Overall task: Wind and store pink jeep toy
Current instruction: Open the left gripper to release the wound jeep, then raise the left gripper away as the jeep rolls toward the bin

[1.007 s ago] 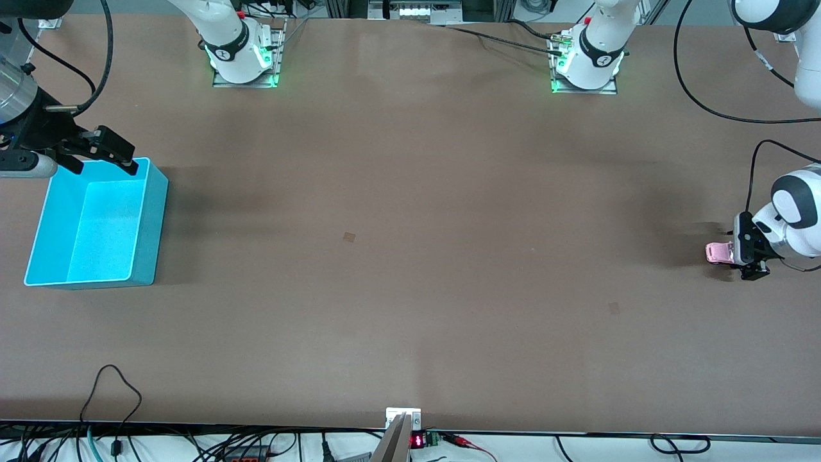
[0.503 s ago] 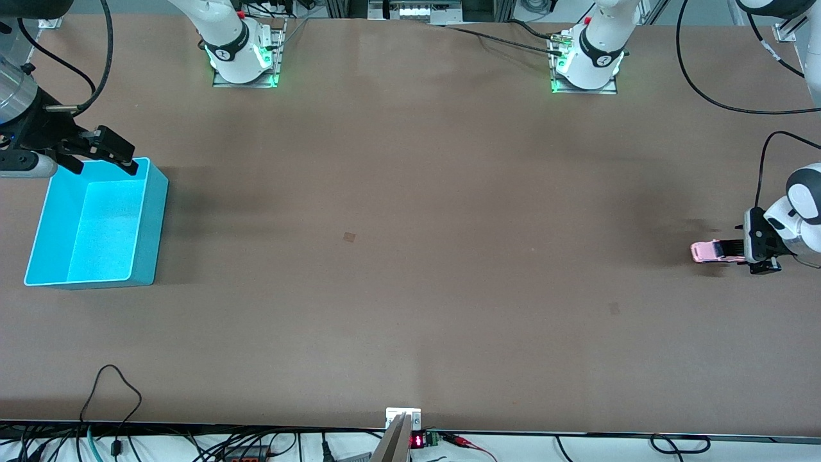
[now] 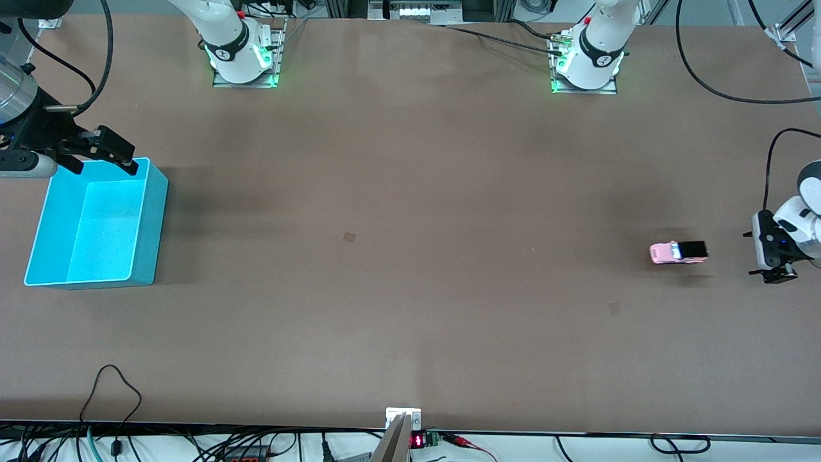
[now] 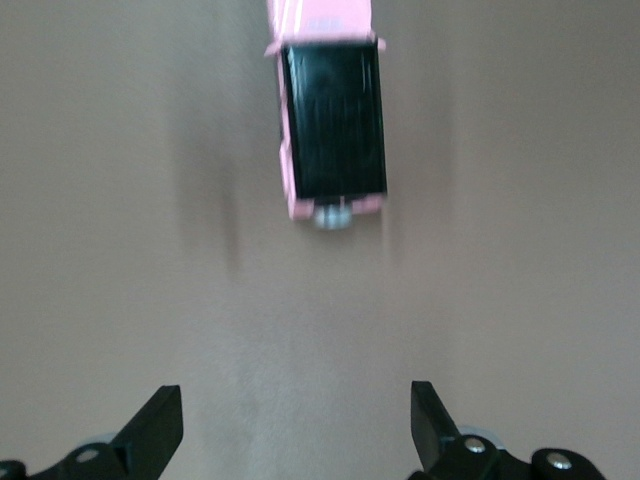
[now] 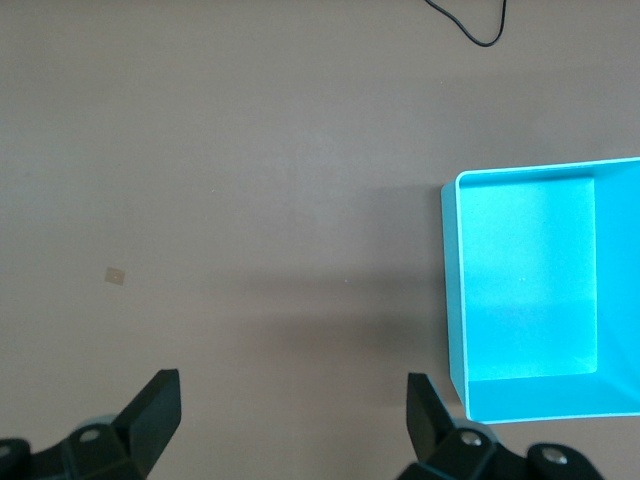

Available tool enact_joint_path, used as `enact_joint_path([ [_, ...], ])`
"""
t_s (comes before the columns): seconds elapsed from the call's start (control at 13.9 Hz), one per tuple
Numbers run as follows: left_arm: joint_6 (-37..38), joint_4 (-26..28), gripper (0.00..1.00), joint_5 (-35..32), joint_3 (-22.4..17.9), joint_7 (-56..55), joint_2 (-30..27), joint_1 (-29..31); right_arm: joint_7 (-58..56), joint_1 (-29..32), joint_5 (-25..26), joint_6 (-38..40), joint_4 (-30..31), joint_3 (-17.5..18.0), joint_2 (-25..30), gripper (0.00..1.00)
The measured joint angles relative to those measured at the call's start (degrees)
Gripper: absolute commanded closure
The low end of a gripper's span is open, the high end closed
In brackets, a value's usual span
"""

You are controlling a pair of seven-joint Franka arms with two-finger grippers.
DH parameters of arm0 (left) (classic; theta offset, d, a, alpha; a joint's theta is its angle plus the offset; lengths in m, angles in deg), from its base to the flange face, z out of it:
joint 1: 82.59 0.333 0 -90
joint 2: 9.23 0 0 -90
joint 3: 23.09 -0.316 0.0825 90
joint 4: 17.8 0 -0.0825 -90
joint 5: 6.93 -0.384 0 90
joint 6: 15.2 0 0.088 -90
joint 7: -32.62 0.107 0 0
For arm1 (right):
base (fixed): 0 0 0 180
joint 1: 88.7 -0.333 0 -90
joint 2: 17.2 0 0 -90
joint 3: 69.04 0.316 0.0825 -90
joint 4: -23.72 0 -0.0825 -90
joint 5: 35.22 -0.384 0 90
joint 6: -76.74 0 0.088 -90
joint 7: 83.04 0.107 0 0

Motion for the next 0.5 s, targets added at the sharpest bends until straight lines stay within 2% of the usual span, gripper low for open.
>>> enact_joint_path([
  [0.5,11.2,-0.8,0.0,0.0,4.3,-15.0,-7.7,0.0,0.0,0.0,0.0,0.0,0.0,0.0,0.0,0.0],
])
